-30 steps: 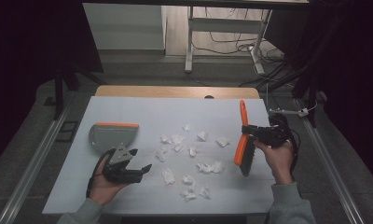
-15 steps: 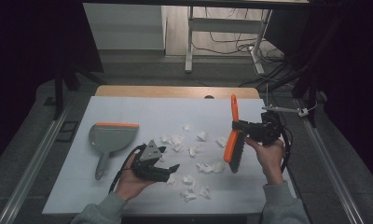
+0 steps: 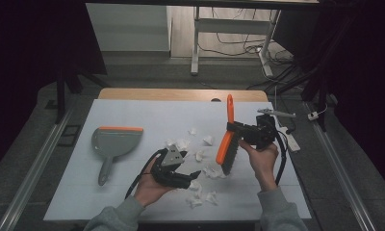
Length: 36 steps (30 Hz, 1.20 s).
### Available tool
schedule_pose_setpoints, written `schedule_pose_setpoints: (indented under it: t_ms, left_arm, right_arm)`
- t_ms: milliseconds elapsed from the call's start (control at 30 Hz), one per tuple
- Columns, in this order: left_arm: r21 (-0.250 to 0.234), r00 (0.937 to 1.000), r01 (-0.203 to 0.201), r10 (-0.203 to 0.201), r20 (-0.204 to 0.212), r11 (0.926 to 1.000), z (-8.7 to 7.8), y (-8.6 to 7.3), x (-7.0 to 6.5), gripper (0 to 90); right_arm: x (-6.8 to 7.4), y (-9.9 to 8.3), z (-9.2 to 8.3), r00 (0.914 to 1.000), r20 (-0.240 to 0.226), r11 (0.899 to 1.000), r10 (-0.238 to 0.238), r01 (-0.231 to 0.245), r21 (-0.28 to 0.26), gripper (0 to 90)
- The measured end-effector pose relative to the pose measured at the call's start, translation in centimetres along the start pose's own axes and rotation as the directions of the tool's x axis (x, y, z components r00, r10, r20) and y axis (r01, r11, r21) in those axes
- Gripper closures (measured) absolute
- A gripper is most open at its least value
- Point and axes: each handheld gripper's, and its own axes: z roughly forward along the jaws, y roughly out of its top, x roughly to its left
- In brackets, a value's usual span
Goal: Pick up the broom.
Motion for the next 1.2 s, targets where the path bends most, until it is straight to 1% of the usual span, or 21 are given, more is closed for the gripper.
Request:
schedule_pose_setpoints:
  t_ms: [100,233,333,433,500,533,600,700,733,800,867,933,1000,1133,1200]
  left_arm:
    - [0.000,1.0000,0.003,-0.003,0.000,1.0000,0.2,0.2,-0.2,22.7]
    - [0.002,1.0000,0.000,0.000,0.007,1.0000,0.7,0.4,-0.6,22.9]
    - [-0.003,0.9999,0.009,-0.009,0.006,1.0000,1.2,0.5,-0.7,22.9]
    - [-0.010,0.9995,0.030,-0.030,0.011,0.9995,1.8,0.7,-0.7,23.8]
    - [-0.010,0.9994,0.033,-0.033,0.009,0.9994,2.0,0.7,-0.7,24.2]
    - [-0.010,0.9994,0.036,-0.036,0.000,0.9993,2.5,0.8,-0.7,24.5]
    - [-0.009,0.9989,0.046,-0.046,-0.011,0.9989,2.9,0.8,-0.6,25.3]
    - [-0.027,0.9973,0.066,-0.067,-0.032,0.9975,3.2,0.8,-0.3,27.2]
    - [-0.036,0.9965,0.073,-0.074,-0.037,0.9967,3.3,0.8,-0.2,28.1]
    - [-0.054,0.9951,0.083,-0.086,-0.050,0.9951,3.4,0.8,-0.1,30.7]
    - [-0.076,0.9941,0.082,-0.087,-0.065,0.9937,3.3,0.8,0.0,35.0]
    - [-0.090,0.9927,0.085,-0.092,-0.077,0.9923,3.3,0.7,0.2,38.6]
    - [-0.104,0.9909,0.092,-0.101,-0.089,0.9904,3.3,0.6,0.3,43.5]
    - [-0.102,0.9885,0.111,-0.120,-0.092,0.9886,3.4,0.4,0.7,58.2]
    - [-0.099,0.9865,0.115,-0.126,-0.105,0.9884,3.5,0.4,0.8,64.9]
  right_arm:
    - [0.5,-0.2,0.6,1.0000,-0.006,1.000,0.004,-0.004,-0.016,71.2]
    - [1.2,-0.7,1.5,1.0000,-0.001,1.000,0.004,-0.004,-0.025,71.2]
    - [1.5,-1.1,2.2,0.9999,-0.006,0.999,0.015,-0.015,-0.035,71.2]
    - [2.1,-1.4,2.8,0.9998,-0.008,0.999,0.016,-0.016,-0.047,71.2]
    - [2.5,-1.6,3.1,0.9997,-0.016,0.998,0.018,-0.019,-0.056,71.2]
    - [2.7,-1.7,3.3,0.9996,-0.021,0.998,0.020,-0.021,-0.058,71.2]
    - [3.1,-1.9,3.6,0.9992,-0.032,0.998,0.023,-0.025,-0.066,71.2]
    - [3.7,-2.1,3.8,0.9989,-0.042,0.996,0.021,-0.025,-0.089,71.2]
    - [3.9,-2.2,3.9,0.9986,-0.046,0.994,0.027,-0.031,-0.100,71.2]
    - [4.2,-2.4,4.0,0.9981,-0.053,0.993,0.030,-0.036,-0.114,71.2]
    - [4.4,-2.6,4.1,0.9973,-0.061,0.990,0.041,-0.049,-0.131,71.2]
    - [4.4,-2.8,4.3,0.9956,-0.074,0.988,0.057,-0.067,-0.139,71.2]
    - [4.4,-2.9,4.4,0.9945,-0.082,0.988,0.065,-0.076,-0.137,71.1]
    - [4.4,-3.0,4.5,0.9940,-0.085,0.987,0.069,-0.081,-0.138,71.1]
    - [4.4,-3.1,4.5,0.9938,-0.084,0.985,0.074,-0.086,-0.151,71.1]
